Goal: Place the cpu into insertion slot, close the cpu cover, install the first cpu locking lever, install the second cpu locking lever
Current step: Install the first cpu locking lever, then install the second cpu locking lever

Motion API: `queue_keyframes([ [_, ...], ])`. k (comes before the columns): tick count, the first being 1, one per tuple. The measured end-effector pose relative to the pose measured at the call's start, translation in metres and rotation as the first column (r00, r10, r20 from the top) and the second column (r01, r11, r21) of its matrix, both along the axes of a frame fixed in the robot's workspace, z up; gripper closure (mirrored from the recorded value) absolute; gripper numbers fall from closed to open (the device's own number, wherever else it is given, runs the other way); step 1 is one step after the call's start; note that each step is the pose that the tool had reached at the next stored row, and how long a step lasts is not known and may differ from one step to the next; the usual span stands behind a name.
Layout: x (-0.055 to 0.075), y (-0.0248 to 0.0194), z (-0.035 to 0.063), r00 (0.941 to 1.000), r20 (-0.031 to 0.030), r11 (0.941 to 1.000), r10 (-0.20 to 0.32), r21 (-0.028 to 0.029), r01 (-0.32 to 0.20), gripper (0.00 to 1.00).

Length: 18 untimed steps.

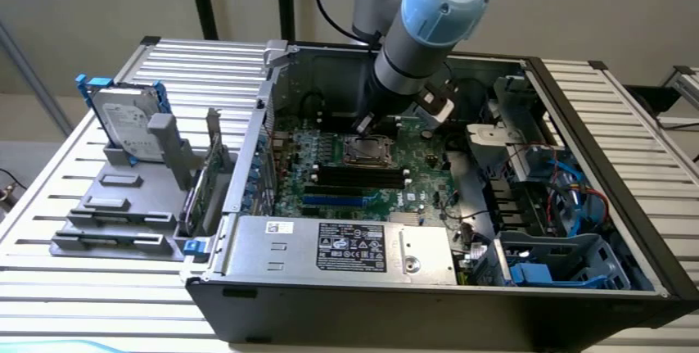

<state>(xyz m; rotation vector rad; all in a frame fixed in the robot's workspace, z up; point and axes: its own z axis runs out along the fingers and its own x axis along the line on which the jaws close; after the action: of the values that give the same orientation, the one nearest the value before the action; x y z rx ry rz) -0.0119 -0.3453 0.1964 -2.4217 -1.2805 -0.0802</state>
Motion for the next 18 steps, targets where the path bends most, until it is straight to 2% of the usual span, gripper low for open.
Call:
queue_keyframes([
  [16, 0.0000, -0.0001, 0.0000, 1.0000, -0.0001, 1.0000, 0.000, 0.0006, 0.000, 0.89],
  [18, 0.0000, -0.0011, 0.0002, 1.0000, -0.0004, 1.0000, 0.000, 0.0007, 0.000, 0.89],
])
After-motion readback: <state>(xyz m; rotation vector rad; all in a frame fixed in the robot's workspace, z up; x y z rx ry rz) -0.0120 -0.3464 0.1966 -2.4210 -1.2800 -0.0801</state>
